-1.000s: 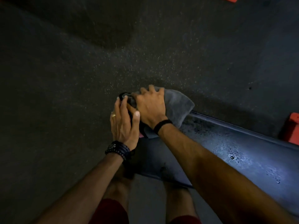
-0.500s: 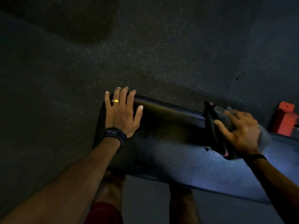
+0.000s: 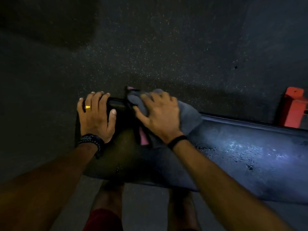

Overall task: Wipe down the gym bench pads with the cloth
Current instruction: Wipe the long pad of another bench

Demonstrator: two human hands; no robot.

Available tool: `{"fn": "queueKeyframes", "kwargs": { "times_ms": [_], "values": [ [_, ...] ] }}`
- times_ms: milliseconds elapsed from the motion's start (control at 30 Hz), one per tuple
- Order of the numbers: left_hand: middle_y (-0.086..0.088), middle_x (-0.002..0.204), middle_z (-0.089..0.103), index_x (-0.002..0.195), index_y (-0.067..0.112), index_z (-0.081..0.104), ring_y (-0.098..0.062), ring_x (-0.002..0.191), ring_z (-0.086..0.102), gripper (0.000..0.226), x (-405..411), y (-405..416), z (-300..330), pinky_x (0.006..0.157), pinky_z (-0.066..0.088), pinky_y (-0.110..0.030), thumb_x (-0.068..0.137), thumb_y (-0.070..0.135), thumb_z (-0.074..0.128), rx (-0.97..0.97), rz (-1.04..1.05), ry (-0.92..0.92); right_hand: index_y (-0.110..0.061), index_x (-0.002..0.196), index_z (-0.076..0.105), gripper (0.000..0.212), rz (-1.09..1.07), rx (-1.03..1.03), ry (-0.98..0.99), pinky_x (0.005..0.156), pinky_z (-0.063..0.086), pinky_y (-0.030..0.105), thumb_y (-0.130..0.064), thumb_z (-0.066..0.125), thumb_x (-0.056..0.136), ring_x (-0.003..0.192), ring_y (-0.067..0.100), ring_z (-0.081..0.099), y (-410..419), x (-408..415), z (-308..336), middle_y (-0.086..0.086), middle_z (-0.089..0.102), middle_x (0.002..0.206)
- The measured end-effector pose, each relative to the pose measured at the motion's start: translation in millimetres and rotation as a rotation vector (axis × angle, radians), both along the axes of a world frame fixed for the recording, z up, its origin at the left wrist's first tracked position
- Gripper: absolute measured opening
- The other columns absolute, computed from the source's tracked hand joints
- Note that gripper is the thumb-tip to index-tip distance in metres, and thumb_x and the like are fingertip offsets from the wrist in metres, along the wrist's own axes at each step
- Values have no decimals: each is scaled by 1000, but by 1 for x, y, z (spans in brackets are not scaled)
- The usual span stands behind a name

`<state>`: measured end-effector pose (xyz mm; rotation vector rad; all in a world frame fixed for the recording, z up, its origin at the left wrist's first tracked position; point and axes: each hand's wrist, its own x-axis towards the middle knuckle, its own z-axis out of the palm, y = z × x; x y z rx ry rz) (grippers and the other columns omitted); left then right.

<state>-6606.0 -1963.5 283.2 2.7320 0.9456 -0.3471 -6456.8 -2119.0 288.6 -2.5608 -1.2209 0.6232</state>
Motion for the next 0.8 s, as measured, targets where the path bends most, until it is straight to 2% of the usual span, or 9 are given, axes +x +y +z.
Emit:
{"fn": "queueKeyframes", "kwargs": {
  "times_ms": [100,200,267,367,433,500,600,700,800],
  "values": [
    [-12,140,44,138,9,44,-33,135,35,60,2,1,3,116,17,-56,96,46,21,-16,8,-11,-30,117,61,39,-146,-49,-115,80,38,41,-57,46,93,99,27,55,-101,45,3,1,65,110],
    [-13,140,43,138,9,43,-34,136,34,60,2,1,3,116,17,-57,96,46,22,-27,11,0,-22,111,67,49,-339,-126,-152,81,43,48,-59,41,93,95,34,57,-182,86,8,9,68,101],
    [-13,140,43,138,9,43,-34,136,34,60,1,1,2,116,16,-57,95,45,24,-30,16,-5,-16,105,69,57,-451,-170,-175,82,45,51,-62,39,93,96,38,58,-196,98,7,12,69,98],
    [-13,140,42,138,8,43,-35,136,33,60,1,1,1,116,16,-58,95,45,24,-34,11,-3,-14,93,69,59,-597,-180,-182,82,44,49,-64,38,94,92,37,59,-161,85,4,11,69,91],
    [-14,140,42,138,8,43,-35,136,33,60,2,1,2,116,16,-58,95,45,23,-28,4,1,-22,93,68,49,-550,-115,-166,80,44,47,-63,41,94,88,34,59,-106,55,6,7,66,89],
    [-14,140,43,138,8,43,-35,136,34,59,3,0,2,115,16,-58,95,45,24,-24,-3,0,-25,99,67,37,-406,-56,-119,85,43,46,-57,49,92,93,29,57,-40,17,5,5,66,94],
    [-14,140,44,138,7,43,-35,135,34,60,1,-1,1,115,17,-57,96,45,23,0,3,-4,-26,113,65,43,-237,-54,-1,90,40,49,-58,45,92,104,27,54,36,-21,7,3,66,109],
    [-13,139,44,137,8,44,-34,135,35,60,1,-1,0,116,17,-56,96,45,22,7,-3,-12,-25,121,62,45,-139,-15,-7,87,41,46,-58,46,93,105,26,54,20,-14,6,2,64,114],
    [-12,140,43,138,9,43,-33,136,34,59,1,0,1,116,17,-57,96,45,23,-14,4,-10,-26,117,63,41,-140,19,-90,83,41,44,-55,49,92,101,27,56,-59,11,5,-1,64,111]
  ]
}}
